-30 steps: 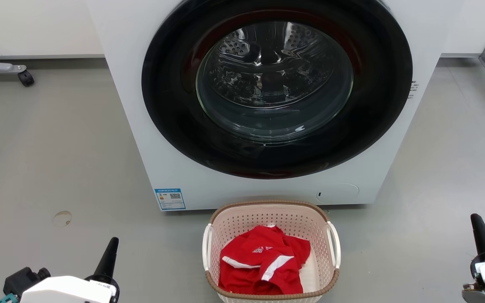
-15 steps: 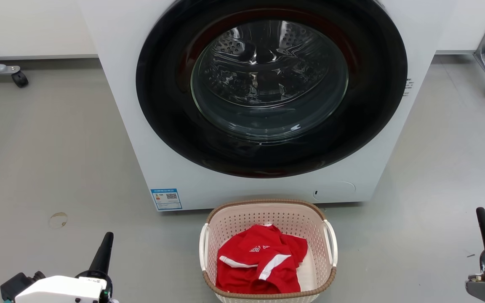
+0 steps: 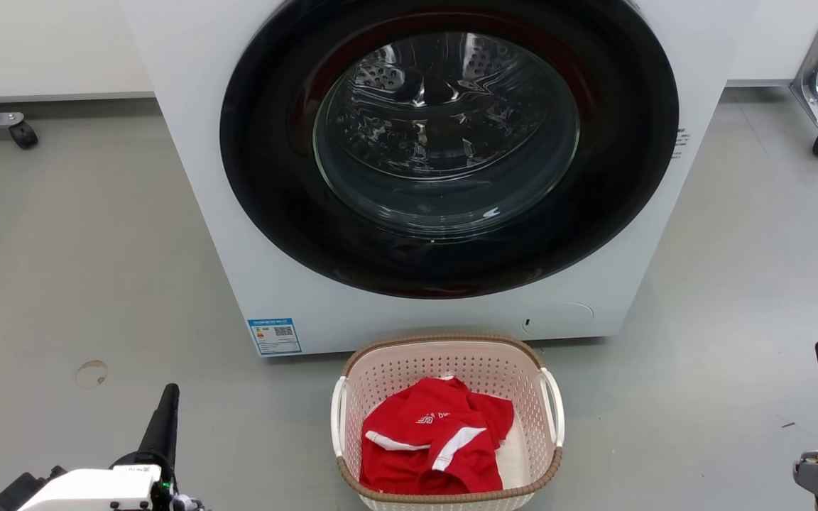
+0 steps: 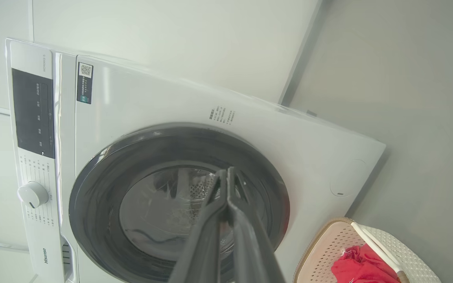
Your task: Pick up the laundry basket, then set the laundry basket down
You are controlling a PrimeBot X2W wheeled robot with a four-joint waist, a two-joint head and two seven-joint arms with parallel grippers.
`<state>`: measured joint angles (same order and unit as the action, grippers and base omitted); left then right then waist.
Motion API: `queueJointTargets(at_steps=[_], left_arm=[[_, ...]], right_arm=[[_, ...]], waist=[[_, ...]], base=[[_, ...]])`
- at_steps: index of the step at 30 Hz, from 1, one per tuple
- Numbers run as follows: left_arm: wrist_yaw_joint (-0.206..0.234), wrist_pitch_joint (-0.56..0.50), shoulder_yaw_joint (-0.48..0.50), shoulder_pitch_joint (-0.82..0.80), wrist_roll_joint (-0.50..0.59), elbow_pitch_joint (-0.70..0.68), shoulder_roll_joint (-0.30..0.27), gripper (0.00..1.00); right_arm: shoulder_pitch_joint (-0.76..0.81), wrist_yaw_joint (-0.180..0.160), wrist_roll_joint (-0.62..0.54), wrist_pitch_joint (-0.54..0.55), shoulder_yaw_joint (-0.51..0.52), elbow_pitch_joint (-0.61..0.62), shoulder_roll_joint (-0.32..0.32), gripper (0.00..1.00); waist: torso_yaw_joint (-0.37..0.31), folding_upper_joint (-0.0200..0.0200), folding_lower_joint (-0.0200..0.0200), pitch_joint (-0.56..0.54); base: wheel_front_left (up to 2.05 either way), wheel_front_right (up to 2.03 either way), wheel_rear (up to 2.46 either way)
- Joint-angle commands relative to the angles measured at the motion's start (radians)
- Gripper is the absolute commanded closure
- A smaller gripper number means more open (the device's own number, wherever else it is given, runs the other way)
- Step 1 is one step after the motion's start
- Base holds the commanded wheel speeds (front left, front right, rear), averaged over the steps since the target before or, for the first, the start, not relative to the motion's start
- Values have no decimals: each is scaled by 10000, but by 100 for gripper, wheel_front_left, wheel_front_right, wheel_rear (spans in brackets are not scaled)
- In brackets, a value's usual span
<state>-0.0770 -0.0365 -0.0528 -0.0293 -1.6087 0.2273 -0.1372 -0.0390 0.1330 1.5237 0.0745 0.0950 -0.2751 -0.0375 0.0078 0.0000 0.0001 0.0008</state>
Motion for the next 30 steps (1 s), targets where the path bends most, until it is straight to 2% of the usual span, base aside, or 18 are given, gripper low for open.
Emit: queueJointTargets(at_steps=[1,9,30], left_arm=[[-210,-89,537,-650,-231,-103,27,100],[-537,-238,1008,-736,-549,136,396,100],[-537,-353,1151,-745,-430,148,498,100]], right_arm=[[-597,-21,326,136,-43,301,-214,100],[-682,-23,906,331,118,309,-183,100],[-684,-23,887,349,141,307,-167,100]], waist=[[-16,0,0,5],[-78,0,0,24],[-78,0,0,24]], base=[[0,0,0],[0,0,0],[0,0,0]])
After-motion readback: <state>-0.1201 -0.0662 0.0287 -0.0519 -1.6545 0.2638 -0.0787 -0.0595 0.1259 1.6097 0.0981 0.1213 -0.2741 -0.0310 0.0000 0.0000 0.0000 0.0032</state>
